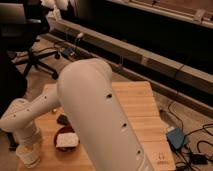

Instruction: Pick up the ceramic cup

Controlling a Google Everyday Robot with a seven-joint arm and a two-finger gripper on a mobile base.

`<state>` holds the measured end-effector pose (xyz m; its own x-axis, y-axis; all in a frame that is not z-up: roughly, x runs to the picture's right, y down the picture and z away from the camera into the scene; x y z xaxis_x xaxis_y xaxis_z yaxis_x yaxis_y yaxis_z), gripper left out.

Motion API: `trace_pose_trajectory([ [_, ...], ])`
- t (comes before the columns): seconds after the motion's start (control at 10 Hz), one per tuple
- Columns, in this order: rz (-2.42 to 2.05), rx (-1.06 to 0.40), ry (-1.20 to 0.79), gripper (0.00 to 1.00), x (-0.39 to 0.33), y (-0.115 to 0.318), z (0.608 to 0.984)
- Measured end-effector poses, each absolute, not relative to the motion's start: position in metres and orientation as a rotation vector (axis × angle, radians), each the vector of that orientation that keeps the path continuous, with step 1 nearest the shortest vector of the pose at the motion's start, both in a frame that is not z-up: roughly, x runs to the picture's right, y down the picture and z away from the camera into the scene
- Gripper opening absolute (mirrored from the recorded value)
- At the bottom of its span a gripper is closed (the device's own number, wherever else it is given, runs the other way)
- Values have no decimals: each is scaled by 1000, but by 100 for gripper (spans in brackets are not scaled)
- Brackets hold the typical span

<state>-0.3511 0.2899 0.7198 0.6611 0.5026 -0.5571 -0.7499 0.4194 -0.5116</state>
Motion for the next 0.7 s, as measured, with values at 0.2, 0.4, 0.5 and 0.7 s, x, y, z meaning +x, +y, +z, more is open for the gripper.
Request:
trace_pose_trajectory([
  [0.2, 828, -825, 340, 1, -365, 269, 703],
  [0.4, 900, -800, 301, 0, -360, 214, 667],
  [0.5, 939, -790, 288, 0, -351, 194, 656],
  [0.7, 1041, -796, 263, 0, -326, 159, 643],
])
